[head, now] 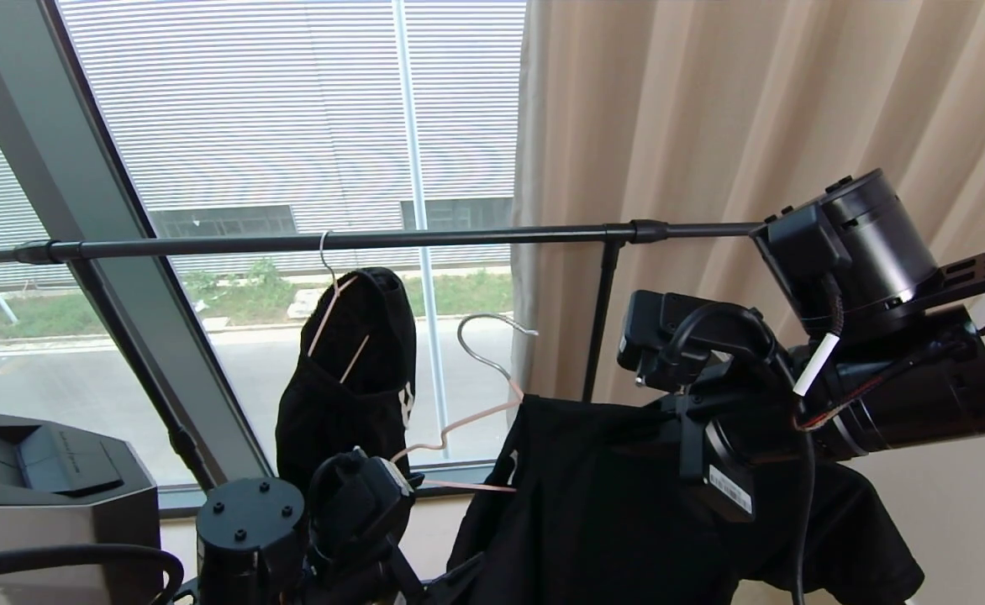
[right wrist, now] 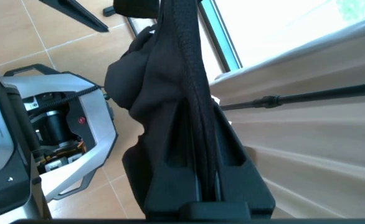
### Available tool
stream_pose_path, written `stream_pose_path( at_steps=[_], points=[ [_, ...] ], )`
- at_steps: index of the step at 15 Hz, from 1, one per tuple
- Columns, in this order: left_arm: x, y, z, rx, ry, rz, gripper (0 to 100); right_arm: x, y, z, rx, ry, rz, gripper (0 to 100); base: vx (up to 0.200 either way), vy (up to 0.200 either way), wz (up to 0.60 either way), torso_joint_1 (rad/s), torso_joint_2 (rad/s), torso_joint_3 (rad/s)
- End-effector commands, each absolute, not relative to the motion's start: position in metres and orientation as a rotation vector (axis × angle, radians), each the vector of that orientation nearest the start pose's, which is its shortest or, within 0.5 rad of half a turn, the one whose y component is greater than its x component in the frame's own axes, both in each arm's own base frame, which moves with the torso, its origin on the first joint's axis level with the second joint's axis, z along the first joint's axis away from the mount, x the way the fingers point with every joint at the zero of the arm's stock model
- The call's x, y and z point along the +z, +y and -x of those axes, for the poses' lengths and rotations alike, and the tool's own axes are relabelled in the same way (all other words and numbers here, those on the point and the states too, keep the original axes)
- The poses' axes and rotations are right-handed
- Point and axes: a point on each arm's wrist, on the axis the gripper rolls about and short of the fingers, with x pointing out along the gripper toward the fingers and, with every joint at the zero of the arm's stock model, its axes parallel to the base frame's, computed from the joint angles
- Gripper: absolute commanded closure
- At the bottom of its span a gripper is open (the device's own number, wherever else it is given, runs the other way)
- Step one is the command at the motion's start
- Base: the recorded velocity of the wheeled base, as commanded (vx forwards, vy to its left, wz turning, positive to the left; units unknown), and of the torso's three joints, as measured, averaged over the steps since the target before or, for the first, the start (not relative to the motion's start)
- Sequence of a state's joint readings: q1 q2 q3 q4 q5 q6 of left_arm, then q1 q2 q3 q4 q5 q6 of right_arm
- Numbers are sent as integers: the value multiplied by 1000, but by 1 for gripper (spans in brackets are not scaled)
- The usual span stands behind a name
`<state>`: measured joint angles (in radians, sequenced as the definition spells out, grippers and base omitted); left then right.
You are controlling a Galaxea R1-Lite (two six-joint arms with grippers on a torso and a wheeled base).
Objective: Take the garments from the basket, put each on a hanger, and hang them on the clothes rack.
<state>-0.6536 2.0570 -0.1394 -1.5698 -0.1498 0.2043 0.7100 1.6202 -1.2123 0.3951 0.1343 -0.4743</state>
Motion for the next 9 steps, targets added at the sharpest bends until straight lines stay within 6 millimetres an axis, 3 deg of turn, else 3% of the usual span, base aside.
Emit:
stream_pose_path(
  at_steps=[1,2,4,9],
  points=[
    [20,-157,-196,-803,342,-310,0,228,183,-207,980,588,648,100,0,0,0,0,0,0],
    [10,-161,-198,-784,370,-327,0,228,183,-207,980,591,640,100,0,0,0,0,0,0],
    [10,-165,-201,-753,362,-330,0,229,184,-206,975,597,621,100,0,0,0,0,0,0],
    [19,-173,-208,-734,348,-179,0,232,184,-203,971,600,588,100,0,0,0,0,0,0]
  ],
)
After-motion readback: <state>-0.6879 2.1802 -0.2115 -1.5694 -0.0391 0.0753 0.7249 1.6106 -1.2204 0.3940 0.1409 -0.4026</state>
